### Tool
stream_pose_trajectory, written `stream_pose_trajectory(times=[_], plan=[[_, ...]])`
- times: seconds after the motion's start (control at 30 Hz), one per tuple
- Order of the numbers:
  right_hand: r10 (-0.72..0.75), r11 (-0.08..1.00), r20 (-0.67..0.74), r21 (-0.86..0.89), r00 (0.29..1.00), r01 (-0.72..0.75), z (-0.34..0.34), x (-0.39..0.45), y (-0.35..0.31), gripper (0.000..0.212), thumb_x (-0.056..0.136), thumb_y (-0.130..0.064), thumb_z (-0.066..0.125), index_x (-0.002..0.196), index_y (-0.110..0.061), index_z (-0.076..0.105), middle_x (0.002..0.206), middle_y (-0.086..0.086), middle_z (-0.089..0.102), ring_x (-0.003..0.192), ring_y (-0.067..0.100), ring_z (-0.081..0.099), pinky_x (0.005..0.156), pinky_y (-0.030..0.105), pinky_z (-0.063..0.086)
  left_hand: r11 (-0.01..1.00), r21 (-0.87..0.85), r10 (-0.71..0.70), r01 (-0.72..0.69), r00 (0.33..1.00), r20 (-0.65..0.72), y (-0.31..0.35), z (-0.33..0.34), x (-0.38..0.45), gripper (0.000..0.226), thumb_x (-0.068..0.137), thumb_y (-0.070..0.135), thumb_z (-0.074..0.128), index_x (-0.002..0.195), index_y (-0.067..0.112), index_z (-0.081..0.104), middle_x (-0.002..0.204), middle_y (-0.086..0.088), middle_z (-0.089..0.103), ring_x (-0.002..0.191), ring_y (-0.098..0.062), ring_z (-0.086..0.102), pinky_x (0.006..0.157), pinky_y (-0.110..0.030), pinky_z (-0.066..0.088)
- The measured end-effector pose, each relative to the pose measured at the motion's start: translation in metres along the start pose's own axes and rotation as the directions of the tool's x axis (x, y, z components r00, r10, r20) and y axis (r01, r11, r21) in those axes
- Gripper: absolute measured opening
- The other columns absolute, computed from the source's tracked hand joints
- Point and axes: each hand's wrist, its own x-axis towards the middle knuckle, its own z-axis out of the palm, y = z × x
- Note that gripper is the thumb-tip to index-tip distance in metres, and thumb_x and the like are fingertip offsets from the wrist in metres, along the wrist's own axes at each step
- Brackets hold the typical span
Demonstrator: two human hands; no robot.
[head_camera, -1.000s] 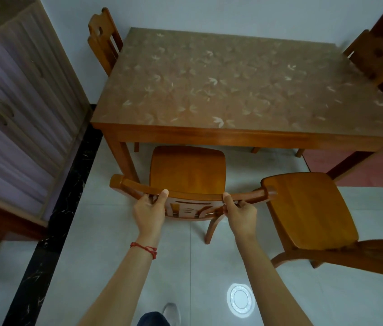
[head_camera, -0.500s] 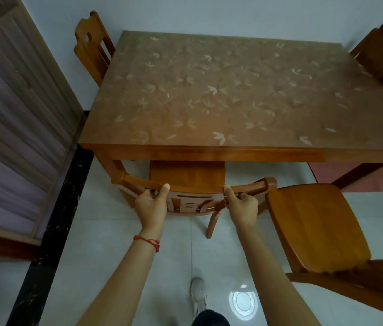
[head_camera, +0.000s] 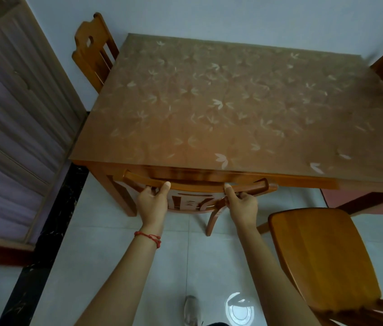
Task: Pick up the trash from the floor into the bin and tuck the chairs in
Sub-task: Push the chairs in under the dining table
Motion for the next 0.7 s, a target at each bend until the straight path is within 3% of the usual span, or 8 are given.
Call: stream_pose_trajectory(times=[0.17,0.33,0.43,0.57,0.7], plan=[[-0.009,1.000,0.008,0.011,1.000,0.009,0.006,0.016,-0.009,0.037,0.081,-0.036,0.062,0.066,-0.003,0.064,0.063,0.006,0.065,0.062,0.019,0.063,0.057,0.025,0.043,1.000,-0.016,-0.006,0.006,1.000,-0.015,0.006,0.011,0.016,0.015,0.078,0.021,0.068,0.067,0.026,0.060,0.080,0.000,0.066,0.087,-0.026,0.066,0.077,-0.033,0.050],[-0.032,0.999,0.020,0.002,0.999,0.032,0.007,0.019,-0.007,0.034,0.082,-0.035,0.062,0.072,-0.002,0.065,0.071,0.012,0.068,0.068,0.024,0.065,0.066,0.033,0.053,1.000,0.002,0.002,-0.002,1.000,-0.024,0.001,0.012,0.018,0.014,0.077,0.026,0.068,0.065,0.027,0.061,0.077,0.004,0.067,0.085,-0.024,0.067,0.081,-0.037,0.052],[-0.037,0.999,0.022,0.013,0.999,0.037,0.007,0.019,-0.006,0.034,0.082,-0.035,0.062,0.074,-0.002,0.065,0.069,0.007,0.067,0.068,0.022,0.065,0.063,0.028,0.051,1.000,0.007,-0.011,0.011,0.999,-0.034,0.000,0.012,0.019,0.014,0.077,0.027,0.069,0.065,0.027,0.061,0.077,0.005,0.067,0.085,-0.023,0.067,0.081,-0.038,0.052],[-0.013,1.000,0.032,0.024,0.999,0.012,0.007,0.018,-0.006,0.036,0.082,-0.036,0.062,0.076,0.000,0.065,0.074,0.011,0.069,0.071,0.023,0.065,0.069,0.033,0.052,1.000,0.018,-0.018,0.018,0.999,-0.028,0.000,0.012,0.020,0.013,0.077,0.028,0.069,0.066,0.027,0.061,0.079,0.005,0.067,0.087,-0.024,0.066,0.083,-0.039,0.052],[-0.004,1.000,0.036,0.016,0.999,0.004,0.007,0.018,-0.006,0.037,0.082,-0.038,0.061,0.075,-0.002,0.064,0.071,0.007,0.066,0.069,0.020,0.063,0.062,0.027,0.047,1.000,-0.001,-0.018,0.018,0.999,-0.028,0.001,0.012,0.020,0.012,0.077,0.025,0.069,0.067,0.025,0.061,0.080,0.004,0.067,0.087,-0.024,0.066,0.082,-0.037,0.052]])
